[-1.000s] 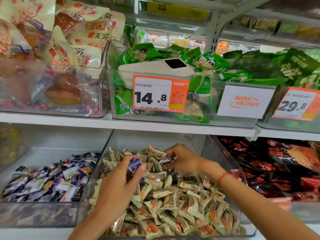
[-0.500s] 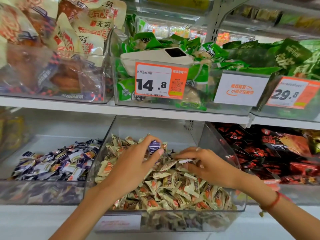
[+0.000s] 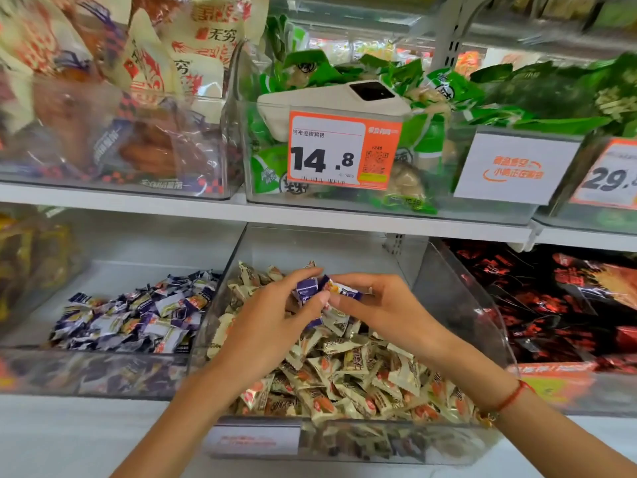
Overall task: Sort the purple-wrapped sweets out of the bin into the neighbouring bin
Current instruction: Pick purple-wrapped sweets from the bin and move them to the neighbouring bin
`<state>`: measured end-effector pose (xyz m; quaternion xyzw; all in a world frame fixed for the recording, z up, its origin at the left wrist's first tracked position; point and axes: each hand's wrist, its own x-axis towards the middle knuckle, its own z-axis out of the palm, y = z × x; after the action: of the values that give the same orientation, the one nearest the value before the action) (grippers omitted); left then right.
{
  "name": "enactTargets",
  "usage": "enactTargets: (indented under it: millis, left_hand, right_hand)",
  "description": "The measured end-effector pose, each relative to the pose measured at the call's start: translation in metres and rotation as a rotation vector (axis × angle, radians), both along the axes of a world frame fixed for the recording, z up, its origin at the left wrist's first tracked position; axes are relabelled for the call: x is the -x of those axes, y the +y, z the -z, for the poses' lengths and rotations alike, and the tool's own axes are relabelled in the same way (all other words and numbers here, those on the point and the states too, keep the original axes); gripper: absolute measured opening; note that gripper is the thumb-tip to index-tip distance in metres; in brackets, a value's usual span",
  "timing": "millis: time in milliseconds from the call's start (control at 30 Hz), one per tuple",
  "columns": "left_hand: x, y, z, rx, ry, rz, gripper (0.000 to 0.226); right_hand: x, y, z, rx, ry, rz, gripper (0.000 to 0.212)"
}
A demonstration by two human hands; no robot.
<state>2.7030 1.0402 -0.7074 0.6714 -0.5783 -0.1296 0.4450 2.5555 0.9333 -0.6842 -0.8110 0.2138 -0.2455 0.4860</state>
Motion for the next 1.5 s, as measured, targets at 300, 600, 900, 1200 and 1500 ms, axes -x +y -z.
enactTargets:
  millis: [300, 600, 900, 1200, 1500]
  left_hand:
    - [-0.066, 0.078, -0.038, -0.073, -0.412, -0.632, 0.032]
    - [-0.129, 0.089, 0.012, -0.293, -0.555, -0.708, 0.034]
    - [-0.074, 0.072, -0.015, 0.091, -0.461, -0.535, 0.027]
    - [-0.01, -0.037, -0.009, -0.119, -0.492, -0.034, 0.037]
    - [-0.028, -0.063, 0.011, -0.58, -0.729, 0.141, 0.037]
  right_hand:
    - [-0.09, 0.056, -0.011, 0.214, -0.221, -0.061, 0.023]
    - [-0.173, 0.067, -0.004, 0.727, 0.22, -0.118, 0.04]
    - [-0.039, 0.045, 0.001, 0.641, 0.14, 0.009, 0.028]
    - [0.002, -0.024, 0.033, 0.501, 0.68, -0.111, 0.054]
    - [0.019, -0.033, 0.025, 0.656, 0.65, 0.016, 0.029]
